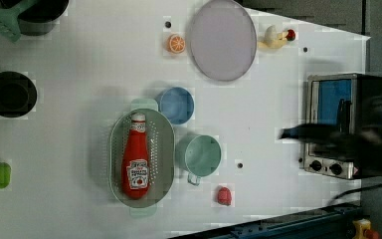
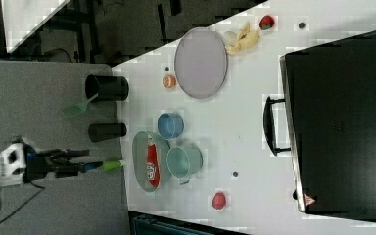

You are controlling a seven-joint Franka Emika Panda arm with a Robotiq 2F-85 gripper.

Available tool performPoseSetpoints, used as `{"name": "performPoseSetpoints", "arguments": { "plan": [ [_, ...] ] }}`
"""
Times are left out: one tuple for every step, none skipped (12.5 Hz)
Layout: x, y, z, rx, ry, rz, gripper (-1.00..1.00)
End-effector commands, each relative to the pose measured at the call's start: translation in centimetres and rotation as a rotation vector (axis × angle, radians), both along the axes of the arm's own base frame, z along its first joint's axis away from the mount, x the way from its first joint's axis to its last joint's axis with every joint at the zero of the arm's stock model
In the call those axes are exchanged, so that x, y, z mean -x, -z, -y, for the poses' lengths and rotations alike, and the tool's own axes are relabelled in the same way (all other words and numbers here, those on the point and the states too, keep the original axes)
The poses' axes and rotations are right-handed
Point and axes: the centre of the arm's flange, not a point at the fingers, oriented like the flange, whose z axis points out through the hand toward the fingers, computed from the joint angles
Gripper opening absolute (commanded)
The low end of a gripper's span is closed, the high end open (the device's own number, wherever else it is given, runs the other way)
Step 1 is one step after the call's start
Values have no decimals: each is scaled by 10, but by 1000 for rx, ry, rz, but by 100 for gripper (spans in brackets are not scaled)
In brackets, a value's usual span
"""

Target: Pick ketchup from strainer and place it on the table

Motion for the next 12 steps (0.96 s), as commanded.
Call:
{"name": "performPoseSetpoints", "arguments": {
  "plan": [
    [13, 35, -53, -3, -65, -29, 100],
    [17, 51, -75, -16, -109, -31, 100],
    [21, 68, -96, -33, -149, -32, 100],
    [24, 86, -112, -52, -178, -31, 100],
    [26, 104, -125, -69, -195, -31, 100],
    [28, 123, -134, -88, -212, -33, 100],
    [29, 142, -139, -102, -226, -34, 100],
    [30, 162, -142, -111, -237, -29, 100],
    [31, 181, -143, -113, -253, -19, 100],
    [33, 201, -143, -113, -266, -6, 100],
    [36, 219, -144, -119, -263, 5, 100],
    [39, 237, -145, -135, -245, 14, 100]
  ]
}}
